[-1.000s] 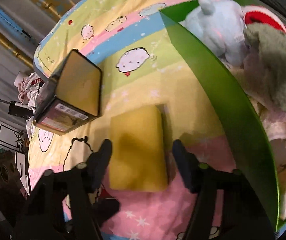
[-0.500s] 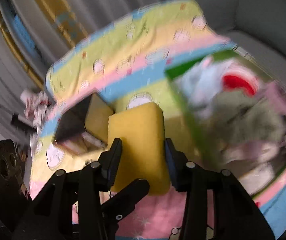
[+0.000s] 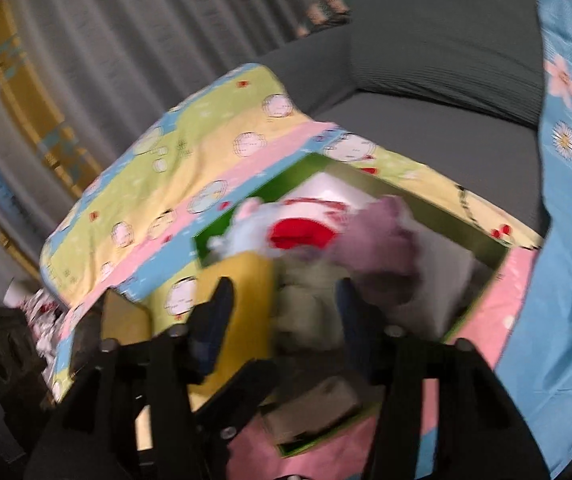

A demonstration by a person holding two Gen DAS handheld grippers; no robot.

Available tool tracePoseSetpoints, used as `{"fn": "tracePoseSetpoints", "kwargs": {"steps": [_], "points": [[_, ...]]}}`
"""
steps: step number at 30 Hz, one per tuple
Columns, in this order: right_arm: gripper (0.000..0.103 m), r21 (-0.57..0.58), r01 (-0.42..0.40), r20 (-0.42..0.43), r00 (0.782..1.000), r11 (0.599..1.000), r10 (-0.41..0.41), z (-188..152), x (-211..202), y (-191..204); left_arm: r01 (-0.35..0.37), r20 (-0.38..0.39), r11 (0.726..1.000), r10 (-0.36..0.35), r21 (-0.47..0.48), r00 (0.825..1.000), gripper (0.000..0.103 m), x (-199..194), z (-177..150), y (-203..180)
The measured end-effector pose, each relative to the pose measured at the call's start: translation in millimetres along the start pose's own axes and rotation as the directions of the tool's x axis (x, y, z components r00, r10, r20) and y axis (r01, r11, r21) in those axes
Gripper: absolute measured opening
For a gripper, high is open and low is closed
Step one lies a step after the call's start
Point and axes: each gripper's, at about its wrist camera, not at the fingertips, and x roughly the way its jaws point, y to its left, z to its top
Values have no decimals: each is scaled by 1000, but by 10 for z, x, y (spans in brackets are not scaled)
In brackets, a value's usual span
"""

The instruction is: Organize soft objects

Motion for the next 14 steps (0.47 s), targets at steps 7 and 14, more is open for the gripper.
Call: {"fn": "tracePoseSetpoints", "kwargs": {"steps": [7, 14], "points": [[74, 54, 38, 27, 999, 998, -40, 15, -122, -224, -10, 5, 1000, 10, -11, 1000, 82, -53, 21, -9], [86, 41, 66, 83, 994, 997, -69, 29, -328, -197, -9, 45, 1000, 9, -16, 999, 82, -226, 59, -25]]}}
